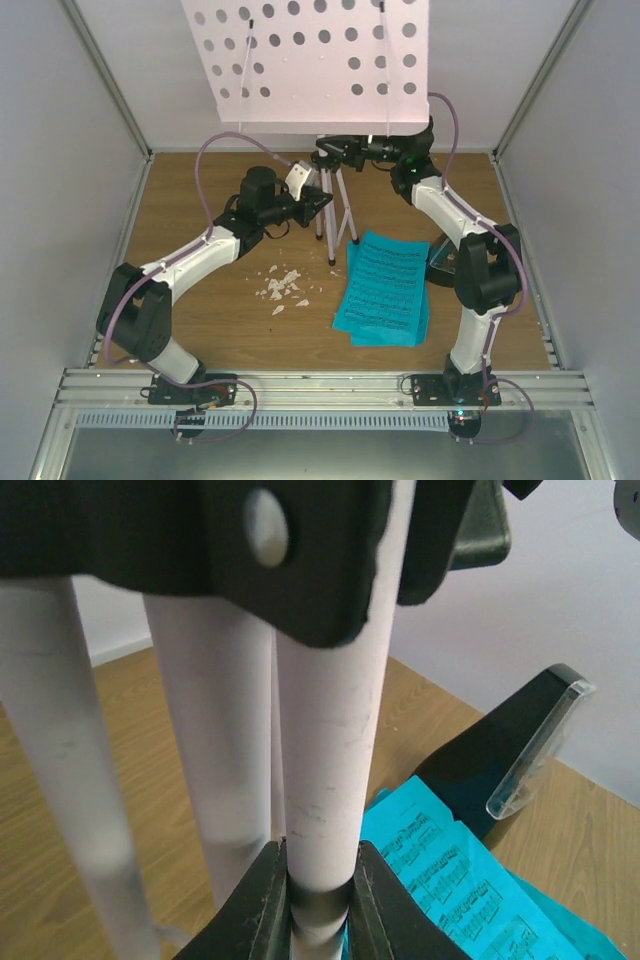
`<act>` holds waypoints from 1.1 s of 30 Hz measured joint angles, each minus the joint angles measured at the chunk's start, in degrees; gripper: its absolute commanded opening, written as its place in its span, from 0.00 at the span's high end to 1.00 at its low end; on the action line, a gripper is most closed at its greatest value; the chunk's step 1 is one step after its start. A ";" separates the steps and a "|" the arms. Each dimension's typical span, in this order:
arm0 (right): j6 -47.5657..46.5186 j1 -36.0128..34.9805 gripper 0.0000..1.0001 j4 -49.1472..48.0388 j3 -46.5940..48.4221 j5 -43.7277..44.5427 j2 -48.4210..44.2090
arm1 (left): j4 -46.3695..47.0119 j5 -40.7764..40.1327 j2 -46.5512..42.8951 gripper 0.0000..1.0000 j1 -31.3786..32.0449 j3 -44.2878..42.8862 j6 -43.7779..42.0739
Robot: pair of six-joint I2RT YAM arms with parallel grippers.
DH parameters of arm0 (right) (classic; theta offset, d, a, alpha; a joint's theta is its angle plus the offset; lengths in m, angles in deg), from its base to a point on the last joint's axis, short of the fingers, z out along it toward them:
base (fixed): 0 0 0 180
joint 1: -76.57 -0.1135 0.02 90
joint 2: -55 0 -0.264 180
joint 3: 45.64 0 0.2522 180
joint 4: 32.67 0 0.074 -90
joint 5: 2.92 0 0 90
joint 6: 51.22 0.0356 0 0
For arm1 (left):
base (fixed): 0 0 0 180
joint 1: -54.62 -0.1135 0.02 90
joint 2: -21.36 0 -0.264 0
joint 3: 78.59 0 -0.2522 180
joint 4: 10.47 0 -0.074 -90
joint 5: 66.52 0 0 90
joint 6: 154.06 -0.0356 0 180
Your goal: Pack up the instrument practice props
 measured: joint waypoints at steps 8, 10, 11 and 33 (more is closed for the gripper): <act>1.60 -1.95 0.99 -1.79 -3.32 1.73 -1.20 | -2.27 -1.42 -2.78 1.00 0.26 1.95 -1.18; 1.77 -1.99 0.99 -3.02 -4.39 1.77 -1.62 | -2.23 -1.75 -3.28 1.00 0.28 2.62 -1.92; 1.92 -2.01 0.99 -3.52 -4.81 1.79 -1.73 | -2.21 -1.97 -3.54 1.00 0.28 2.93 -2.36; 8.07 -5.01 0.99 -9.46 -12.11 9.03 -6.54 | -13.07 -6.69 -12.02 1.00 0.74 3.96 -6.27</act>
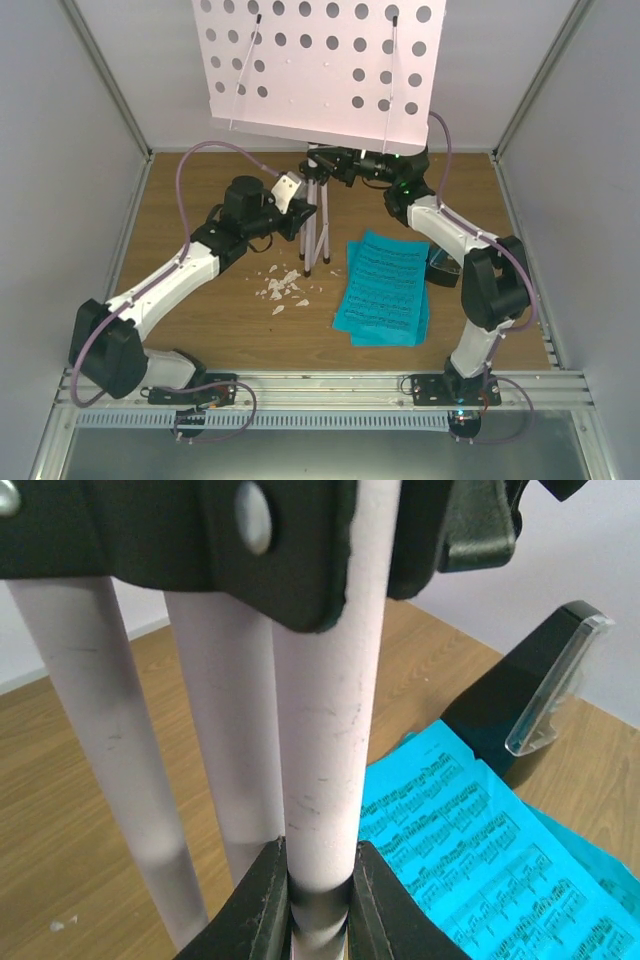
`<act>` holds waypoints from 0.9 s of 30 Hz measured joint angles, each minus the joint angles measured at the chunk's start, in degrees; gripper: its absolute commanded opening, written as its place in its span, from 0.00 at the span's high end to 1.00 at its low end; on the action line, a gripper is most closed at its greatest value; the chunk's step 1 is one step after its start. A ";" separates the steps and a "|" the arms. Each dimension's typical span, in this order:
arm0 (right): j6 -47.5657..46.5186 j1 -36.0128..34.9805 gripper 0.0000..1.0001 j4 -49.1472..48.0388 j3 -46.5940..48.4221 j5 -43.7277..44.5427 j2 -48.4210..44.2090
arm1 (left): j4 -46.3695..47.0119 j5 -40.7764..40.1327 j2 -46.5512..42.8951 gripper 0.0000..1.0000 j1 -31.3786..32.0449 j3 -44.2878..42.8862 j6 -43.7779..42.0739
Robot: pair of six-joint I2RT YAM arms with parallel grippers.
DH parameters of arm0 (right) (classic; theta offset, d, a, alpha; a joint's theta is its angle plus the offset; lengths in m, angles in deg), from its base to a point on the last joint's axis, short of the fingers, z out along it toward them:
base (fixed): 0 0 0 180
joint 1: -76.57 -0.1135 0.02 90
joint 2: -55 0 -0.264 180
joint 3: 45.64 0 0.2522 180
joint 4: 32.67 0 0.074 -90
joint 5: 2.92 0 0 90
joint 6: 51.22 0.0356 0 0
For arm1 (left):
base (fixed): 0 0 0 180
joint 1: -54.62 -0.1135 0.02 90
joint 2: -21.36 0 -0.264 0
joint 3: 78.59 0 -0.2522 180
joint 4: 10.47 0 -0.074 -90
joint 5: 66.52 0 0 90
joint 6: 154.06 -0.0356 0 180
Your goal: Pack up the instrument practice props
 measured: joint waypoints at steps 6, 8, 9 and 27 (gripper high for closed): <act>4.72 -1.88 0.99 -5.09 -4.94 3.96 -2.75 | -7.37 -1.03 -5.31 1.00 0.39 0.00 -0.46; 7.21 -2.54 0.99 -7.65 -6.78 5.42 -3.26 | -9.88 -1.44 -7.30 1.00 0.46 0.17 -0.50; 8.35 -2.82 0.99 -8.59 -7.63 6.14 -3.50 | -11.04 -1.73 -8.46 1.00 0.46 0.46 -0.50; 27.82 -7.72 0.99 -19.69 -21.62 17.35 -1.90 | -22.14 -4.83 -22.91 1.00 0.79 8.72 3.93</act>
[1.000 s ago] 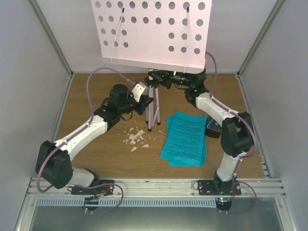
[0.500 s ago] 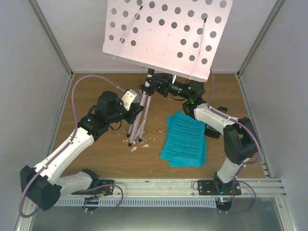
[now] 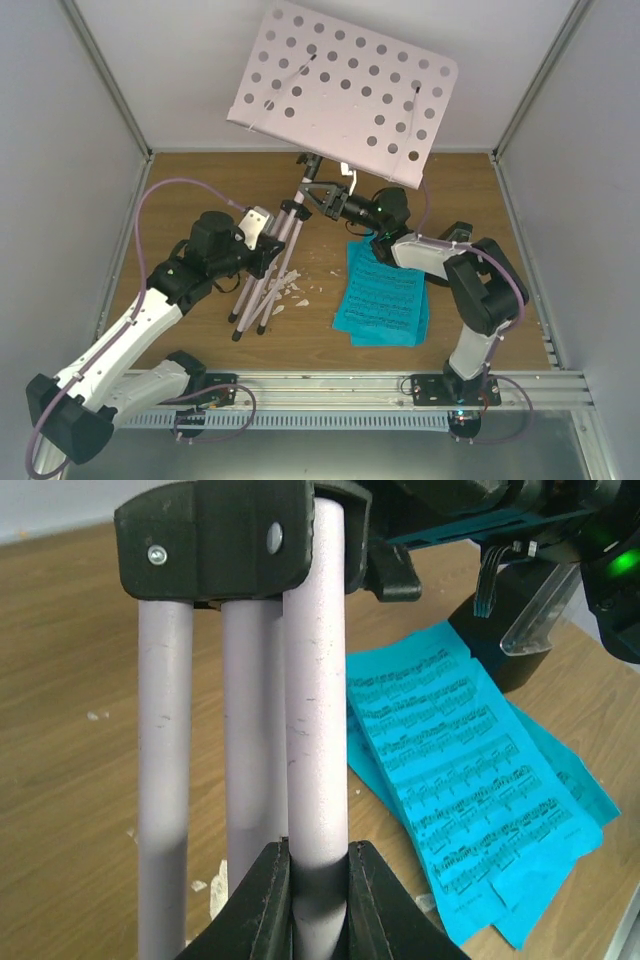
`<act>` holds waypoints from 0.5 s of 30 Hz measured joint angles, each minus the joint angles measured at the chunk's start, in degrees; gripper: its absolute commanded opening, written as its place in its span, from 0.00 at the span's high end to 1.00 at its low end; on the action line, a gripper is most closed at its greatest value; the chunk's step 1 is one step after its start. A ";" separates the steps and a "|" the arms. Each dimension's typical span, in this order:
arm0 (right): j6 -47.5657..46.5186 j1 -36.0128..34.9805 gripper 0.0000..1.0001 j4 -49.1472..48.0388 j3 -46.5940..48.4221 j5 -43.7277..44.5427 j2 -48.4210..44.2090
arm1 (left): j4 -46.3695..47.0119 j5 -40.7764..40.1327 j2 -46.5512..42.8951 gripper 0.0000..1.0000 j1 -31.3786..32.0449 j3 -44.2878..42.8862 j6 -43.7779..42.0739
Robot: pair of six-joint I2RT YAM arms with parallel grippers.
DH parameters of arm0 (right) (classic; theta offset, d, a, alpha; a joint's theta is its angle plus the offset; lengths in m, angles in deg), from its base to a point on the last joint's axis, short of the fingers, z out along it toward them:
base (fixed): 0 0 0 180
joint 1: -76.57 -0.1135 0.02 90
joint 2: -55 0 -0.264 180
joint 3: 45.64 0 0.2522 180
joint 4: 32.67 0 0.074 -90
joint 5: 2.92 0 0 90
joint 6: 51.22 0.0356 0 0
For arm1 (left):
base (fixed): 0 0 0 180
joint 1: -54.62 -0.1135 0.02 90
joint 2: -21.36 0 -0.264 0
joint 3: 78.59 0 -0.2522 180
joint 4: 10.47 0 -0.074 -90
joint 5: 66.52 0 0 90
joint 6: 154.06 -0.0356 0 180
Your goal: Pack up the instrument practice props
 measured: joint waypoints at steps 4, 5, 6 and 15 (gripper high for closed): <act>4.68 -0.20 1.00 -2.21 -2.78 2.03 2.38 | -0.57 0.09 -0.13 1.00 -0.02 1.57 1.81; 5.62 -0.22 1.00 -2.54 -3.13 2.36 2.91 | -0.57 0.04 -0.13 1.00 -0.02 1.88 2.23; 6.60 -0.24 0.99 -2.80 -3.39 2.56 3.54 | -0.55 0.00 -0.13 1.00 -0.02 2.25 2.75; 9.90 -0.96 0.99 1.22 -5.57 4.20 4.68 | -0.17 0.11 -0.15 1.00 -0.02 5.38 5.84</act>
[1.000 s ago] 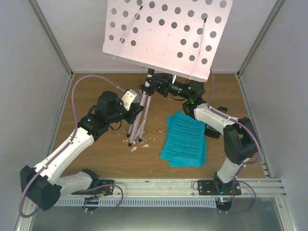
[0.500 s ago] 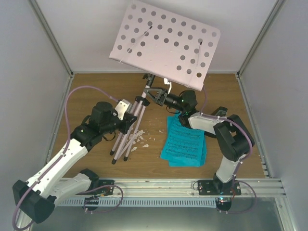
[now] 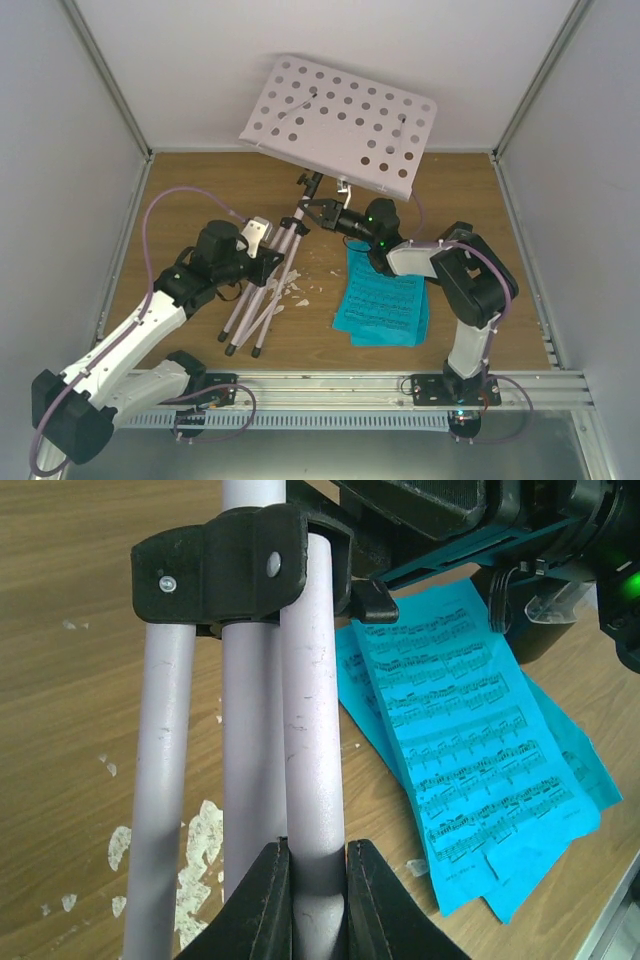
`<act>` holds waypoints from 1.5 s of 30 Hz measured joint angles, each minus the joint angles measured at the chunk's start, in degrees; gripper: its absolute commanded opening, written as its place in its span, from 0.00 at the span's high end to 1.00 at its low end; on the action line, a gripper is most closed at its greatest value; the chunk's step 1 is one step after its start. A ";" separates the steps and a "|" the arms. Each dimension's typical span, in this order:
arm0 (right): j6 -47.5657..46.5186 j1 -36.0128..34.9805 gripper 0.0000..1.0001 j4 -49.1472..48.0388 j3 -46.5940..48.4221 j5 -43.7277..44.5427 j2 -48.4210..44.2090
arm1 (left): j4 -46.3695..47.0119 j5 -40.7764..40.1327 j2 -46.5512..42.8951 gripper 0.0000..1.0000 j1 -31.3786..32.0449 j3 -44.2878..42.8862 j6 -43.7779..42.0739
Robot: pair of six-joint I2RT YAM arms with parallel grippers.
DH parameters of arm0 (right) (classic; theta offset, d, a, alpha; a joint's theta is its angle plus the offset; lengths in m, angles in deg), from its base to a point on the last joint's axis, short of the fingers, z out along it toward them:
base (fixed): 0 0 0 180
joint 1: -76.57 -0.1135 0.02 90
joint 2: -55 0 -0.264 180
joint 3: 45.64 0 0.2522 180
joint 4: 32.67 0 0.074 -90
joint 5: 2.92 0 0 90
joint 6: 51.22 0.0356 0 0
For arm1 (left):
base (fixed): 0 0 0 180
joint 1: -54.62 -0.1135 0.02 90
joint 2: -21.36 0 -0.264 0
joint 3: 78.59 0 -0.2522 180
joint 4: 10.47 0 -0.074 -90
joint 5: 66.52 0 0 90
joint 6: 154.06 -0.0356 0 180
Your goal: Pack up the instrument practice props
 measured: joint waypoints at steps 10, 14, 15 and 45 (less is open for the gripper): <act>1.31 -1.14 1.00 3.48 -1.42 0.50 4.24 | 4.26 0.44 -0.11 1.00 0.00 7.48 4.81; 1.51 -1.49 0.99 6.05 -2.34 1.03 4.70 | 4.79 1.16 -0.02 1.00 0.02 9.42 6.38; 1.55 -1.53 0.99 6.75 -2.34 1.07 4.87 | 5.14 1.16 0.15 1.00 0.04 9.86 6.64; -3.43 -1.79 0.73 18.51 -2.75 6.54 7.43 | 14.05 0.42 6.27 1.00 0.37 14.78 10.97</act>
